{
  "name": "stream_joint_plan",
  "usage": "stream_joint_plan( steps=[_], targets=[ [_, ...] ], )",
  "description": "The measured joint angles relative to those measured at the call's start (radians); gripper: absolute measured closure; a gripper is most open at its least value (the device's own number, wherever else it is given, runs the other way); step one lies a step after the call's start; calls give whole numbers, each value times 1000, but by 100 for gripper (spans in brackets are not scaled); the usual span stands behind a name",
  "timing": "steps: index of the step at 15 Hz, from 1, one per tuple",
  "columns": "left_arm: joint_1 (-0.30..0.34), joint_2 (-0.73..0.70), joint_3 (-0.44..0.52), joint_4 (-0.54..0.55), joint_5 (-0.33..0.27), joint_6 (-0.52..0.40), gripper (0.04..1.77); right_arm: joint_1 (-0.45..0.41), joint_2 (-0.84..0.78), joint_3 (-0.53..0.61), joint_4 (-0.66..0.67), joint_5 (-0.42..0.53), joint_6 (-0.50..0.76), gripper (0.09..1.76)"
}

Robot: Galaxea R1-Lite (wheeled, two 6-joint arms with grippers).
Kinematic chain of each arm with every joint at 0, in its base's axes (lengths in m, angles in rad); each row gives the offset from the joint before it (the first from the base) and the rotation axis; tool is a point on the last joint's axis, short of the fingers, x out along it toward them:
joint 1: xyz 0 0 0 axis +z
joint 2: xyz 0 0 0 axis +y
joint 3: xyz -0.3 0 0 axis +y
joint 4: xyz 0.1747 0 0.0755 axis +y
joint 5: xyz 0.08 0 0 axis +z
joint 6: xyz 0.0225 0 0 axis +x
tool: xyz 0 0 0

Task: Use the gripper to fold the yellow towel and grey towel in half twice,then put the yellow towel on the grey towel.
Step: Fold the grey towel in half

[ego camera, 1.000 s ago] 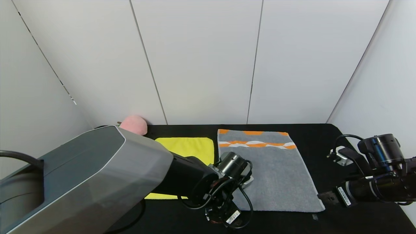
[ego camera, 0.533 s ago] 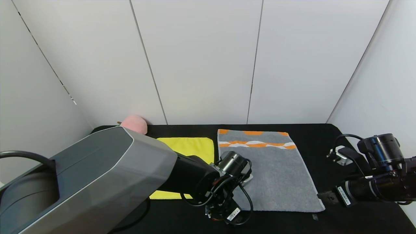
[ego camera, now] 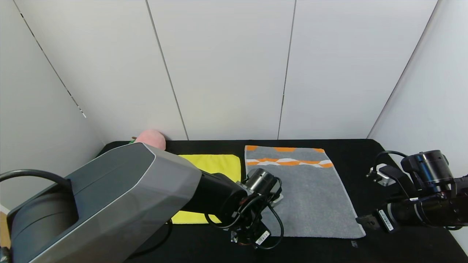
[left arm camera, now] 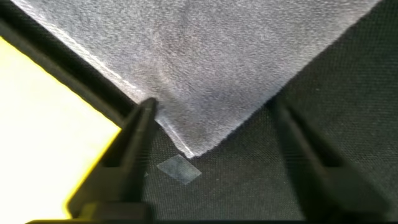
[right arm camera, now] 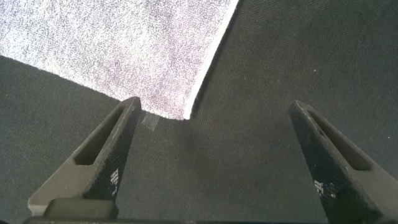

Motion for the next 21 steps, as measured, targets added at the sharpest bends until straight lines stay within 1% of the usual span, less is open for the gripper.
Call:
stream_joint_plan(
  steps=[2, 4, 5, 6, 14, 21],
  targets=[
    [0, 4, -4, 0, 1, 0, 84, 0, 0, 0, 2, 0, 0, 14],
    [-1, 7, -6, 0, 2, 1, 102, -2, 2, 1, 4, 0, 0, 14],
    [-1, 7, -6, 0, 3, 2, 133, -3, 4, 1, 4, 0, 0, 14],
    [2, 7, -7, 0, 4, 3, 169, -2, 6, 1, 3, 0, 0, 14],
    [7, 0, -29, 24, 2, -1, 169, 0, 28, -2, 8, -2, 0, 14],
    [6, -1, -47, 23, 2, -3, 169, 29, 107, -10, 11, -9, -30, 14]
  ],
)
